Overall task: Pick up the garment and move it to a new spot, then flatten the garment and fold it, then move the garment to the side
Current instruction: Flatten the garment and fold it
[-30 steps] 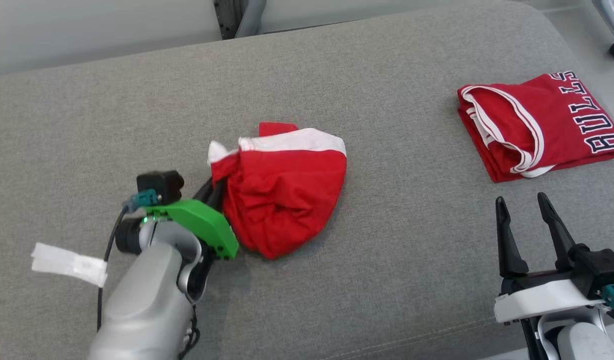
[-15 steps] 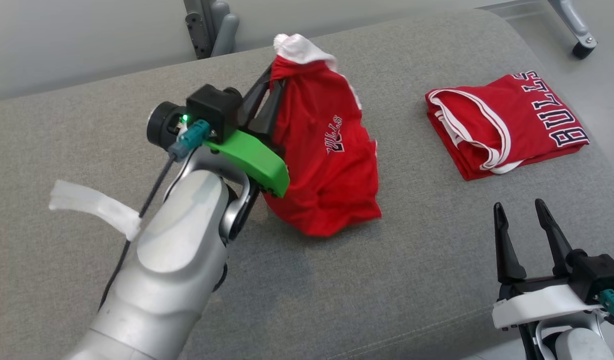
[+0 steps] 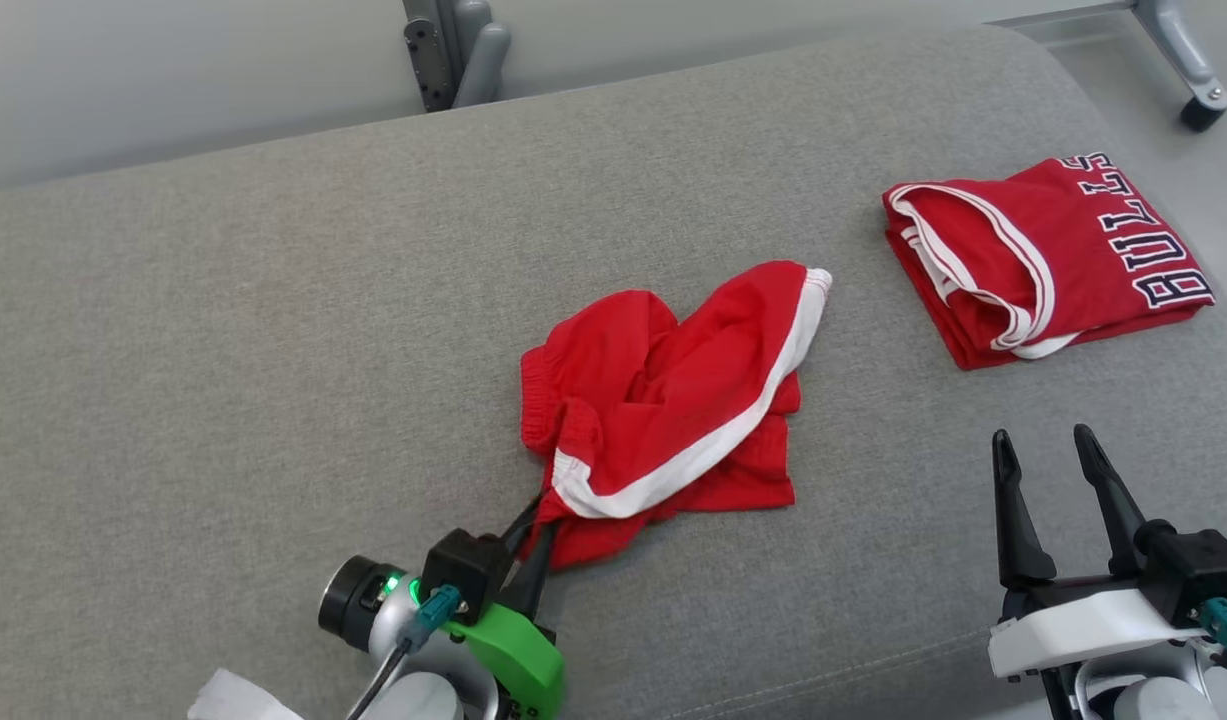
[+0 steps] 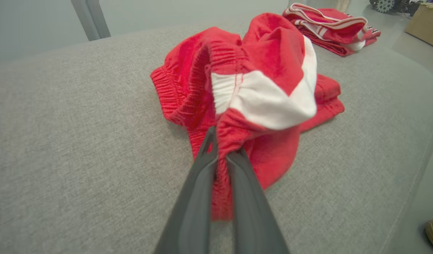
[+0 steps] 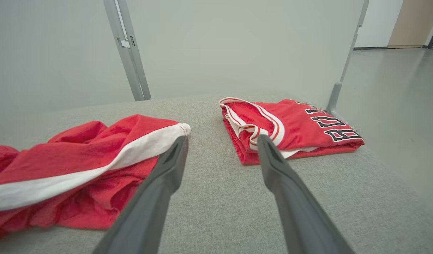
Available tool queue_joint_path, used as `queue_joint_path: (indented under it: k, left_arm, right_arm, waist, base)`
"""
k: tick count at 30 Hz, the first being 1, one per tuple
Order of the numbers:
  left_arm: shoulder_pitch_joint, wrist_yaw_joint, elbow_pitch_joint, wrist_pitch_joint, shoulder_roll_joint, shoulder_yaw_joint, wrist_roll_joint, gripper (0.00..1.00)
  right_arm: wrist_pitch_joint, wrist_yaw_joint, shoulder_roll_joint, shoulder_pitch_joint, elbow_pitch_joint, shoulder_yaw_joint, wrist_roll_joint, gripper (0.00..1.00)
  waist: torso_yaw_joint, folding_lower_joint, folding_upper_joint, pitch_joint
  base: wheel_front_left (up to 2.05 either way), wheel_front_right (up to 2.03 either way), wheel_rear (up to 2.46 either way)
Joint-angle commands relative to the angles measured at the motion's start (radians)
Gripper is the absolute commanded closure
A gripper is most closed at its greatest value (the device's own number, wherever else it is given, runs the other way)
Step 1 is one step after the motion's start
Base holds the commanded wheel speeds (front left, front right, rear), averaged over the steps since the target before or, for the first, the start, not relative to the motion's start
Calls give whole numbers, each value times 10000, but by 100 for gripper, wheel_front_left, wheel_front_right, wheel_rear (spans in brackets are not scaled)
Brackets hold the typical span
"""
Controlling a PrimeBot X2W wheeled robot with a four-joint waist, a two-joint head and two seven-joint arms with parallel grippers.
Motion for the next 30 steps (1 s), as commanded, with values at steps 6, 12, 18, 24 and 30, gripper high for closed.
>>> queue_joint_path:
  k: [6, 12, 18, 24, 30]
  left_arm:
    - [943, 491, -1198, -60, 269, 1529, 957, 55]
    - [1444, -53, -1051, -61, 178, 2278, 1073, 0]
    - [2097, -676, -744, -62, -33, 2880, 836, 0]
    - [2177, -825, -1351, -61, -404, 4424, 157, 0]
    - [1660, -998, -2062, -63, -577, 5203, 336, 0]
  right_arm:
    - [-29, -14, -245, -55, -25, 23, -78, 0]
    - [-31, -14, -367, -38, 16, 29, -110, 0]
    - [-31, -14, -443, 83, 1, 61, -54, 0]
    - [-31, -14, -411, 112, -61, -17, -67, 0]
    - [-31, -14, -428, -10, -75, 73, -104, 0]
  waist:
    - [915, 0, 0, 52]
    - [1242, 0, 0, 4]
    - [1347, 0, 0, -66]
    - [1407, 0, 0, 30]
    - [1341, 0, 0, 25]
  base:
    - [0, 0, 0]
    - [0, 0, 0]
    - [0, 0, 0]
    - [0, 0, 0]
    - [0, 0, 0]
